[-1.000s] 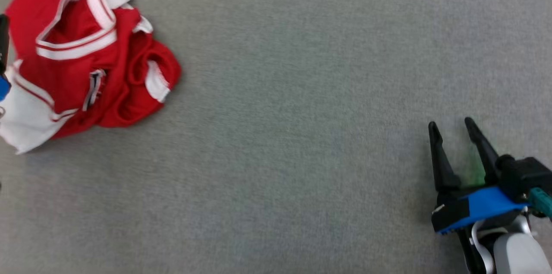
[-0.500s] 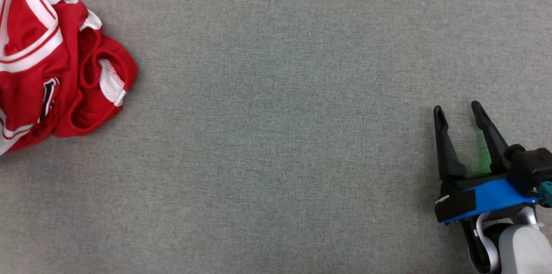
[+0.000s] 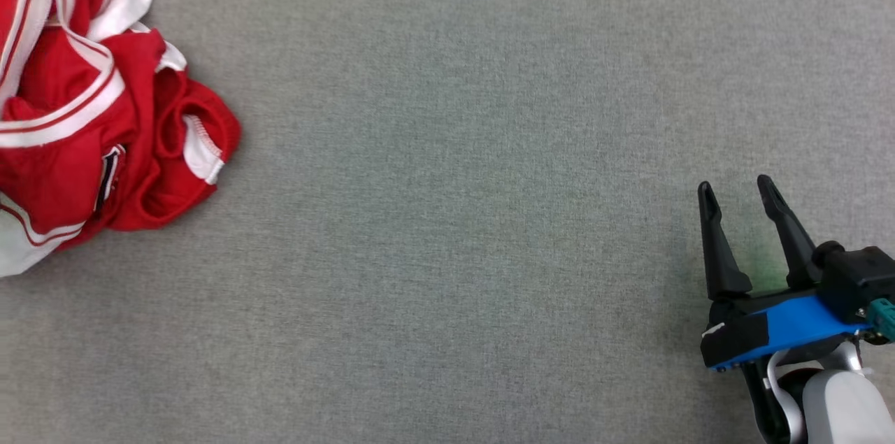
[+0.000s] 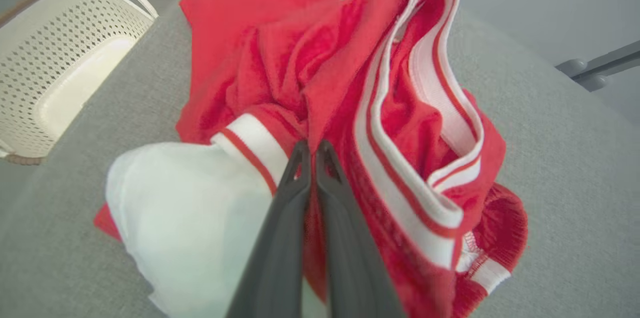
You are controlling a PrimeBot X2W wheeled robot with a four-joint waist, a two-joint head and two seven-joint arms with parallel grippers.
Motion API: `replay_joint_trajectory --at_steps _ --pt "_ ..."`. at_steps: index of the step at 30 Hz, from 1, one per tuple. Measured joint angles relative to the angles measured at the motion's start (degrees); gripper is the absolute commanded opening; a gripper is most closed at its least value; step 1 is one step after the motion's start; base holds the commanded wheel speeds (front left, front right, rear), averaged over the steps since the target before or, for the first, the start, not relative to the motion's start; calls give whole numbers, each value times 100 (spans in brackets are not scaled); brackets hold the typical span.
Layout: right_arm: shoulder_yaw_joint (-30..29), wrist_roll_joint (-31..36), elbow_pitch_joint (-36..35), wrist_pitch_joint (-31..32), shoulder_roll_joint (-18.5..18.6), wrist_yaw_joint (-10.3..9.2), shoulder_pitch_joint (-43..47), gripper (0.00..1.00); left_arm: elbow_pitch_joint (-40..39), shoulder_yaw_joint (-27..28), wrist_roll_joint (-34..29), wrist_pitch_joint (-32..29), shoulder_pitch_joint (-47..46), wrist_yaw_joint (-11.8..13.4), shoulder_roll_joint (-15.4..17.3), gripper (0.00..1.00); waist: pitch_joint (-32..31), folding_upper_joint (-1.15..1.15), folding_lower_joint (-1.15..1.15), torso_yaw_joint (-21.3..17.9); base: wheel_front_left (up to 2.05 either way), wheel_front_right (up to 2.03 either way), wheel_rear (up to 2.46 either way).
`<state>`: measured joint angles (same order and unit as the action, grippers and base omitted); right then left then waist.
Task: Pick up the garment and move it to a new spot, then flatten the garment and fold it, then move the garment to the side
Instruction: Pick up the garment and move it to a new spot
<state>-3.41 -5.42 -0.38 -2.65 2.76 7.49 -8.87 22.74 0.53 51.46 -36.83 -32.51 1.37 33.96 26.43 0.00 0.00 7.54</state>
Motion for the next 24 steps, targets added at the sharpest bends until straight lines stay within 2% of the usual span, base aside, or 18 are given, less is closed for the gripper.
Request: replay_joint_trajectory --at_steps 4,9,14,19,24 --pt "23 -93 170 -80 0 0 26 100 -179 -27 -182 265 -142 -111 121 0 -288 0 0 93 0 0 0" --pt "65 -280 431 -208 0 0 47 100 -667 -135 -338 282 -425 -243 303 0 -670 -1 -1 163 0 0 0" --pt "125 -458 750 -402 -1 0 94 100 -1160 -342 -547 265 -862 -268 349 0 -1062 -1 -1 144 0 0 0" --pt "204 -661 1059 -581 -1 0 152 100 -1709 -621 -758 226 -1384 -218 222 0 -1433 -1 -1 21 0 0 0" --pt "233 -788 1287 -728 -1 0 203 100 -2106 -914 -759 168 -1934 -285 -74 0 -1698 -2 -1 -221 0 0 0"
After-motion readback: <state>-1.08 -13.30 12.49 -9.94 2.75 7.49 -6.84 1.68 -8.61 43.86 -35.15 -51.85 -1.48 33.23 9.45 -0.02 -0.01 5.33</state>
